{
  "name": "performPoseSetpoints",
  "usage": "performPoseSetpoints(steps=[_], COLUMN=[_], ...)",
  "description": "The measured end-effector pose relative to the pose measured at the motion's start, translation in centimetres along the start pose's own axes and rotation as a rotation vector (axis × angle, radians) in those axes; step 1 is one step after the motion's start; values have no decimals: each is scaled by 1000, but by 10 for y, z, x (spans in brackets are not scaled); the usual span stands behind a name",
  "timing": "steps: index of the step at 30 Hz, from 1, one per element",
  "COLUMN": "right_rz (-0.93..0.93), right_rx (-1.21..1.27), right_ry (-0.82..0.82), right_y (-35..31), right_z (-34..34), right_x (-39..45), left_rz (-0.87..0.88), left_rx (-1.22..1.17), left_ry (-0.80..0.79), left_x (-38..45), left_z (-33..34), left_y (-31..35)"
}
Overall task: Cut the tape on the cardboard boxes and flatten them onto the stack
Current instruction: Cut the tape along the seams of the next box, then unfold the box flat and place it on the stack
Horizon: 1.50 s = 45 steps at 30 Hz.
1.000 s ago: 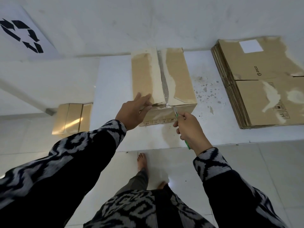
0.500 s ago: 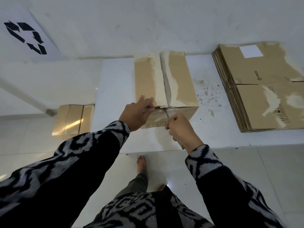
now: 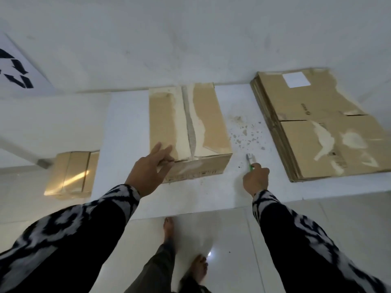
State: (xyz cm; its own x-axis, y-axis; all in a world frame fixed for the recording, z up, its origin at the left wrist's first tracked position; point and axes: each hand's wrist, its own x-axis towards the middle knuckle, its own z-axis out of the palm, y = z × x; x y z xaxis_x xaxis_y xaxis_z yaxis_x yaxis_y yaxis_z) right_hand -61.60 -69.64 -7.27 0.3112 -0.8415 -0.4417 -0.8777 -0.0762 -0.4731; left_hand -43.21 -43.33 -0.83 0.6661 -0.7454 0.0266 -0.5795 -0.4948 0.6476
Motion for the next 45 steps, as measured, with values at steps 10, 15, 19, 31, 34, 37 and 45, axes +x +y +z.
performPoseSetpoints(steps=[10, 15, 19, 31, 34, 37, 45], right_rz=[-120, -383, -276, -38, 72, 124, -495], right_rx=[135, 393, 540, 601, 709, 917, 1219], right_ry=[288, -55, -154, -93, -83, -119, 143], right_y=[-18, -81, -103, -102, -104, -104, -121], right_z=[6, -10, -3, 13, -2, -11, -91], right_x=[-4, -59, -65, -63, -67, -75, -104], left_rz=[-22, -479, -387, 197, 283, 306, 179], left_rx=[-244, -547, -566, 263, 373, 436, 50], left_ry=[101, 150, 199, 31, 63, 82, -21], left_x=[-11, -13, -4, 31, 40, 44, 39], left_z=[0, 6, -15, -26, -14, -3, 7], left_y=[6, 2, 23, 43, 57, 64, 101])
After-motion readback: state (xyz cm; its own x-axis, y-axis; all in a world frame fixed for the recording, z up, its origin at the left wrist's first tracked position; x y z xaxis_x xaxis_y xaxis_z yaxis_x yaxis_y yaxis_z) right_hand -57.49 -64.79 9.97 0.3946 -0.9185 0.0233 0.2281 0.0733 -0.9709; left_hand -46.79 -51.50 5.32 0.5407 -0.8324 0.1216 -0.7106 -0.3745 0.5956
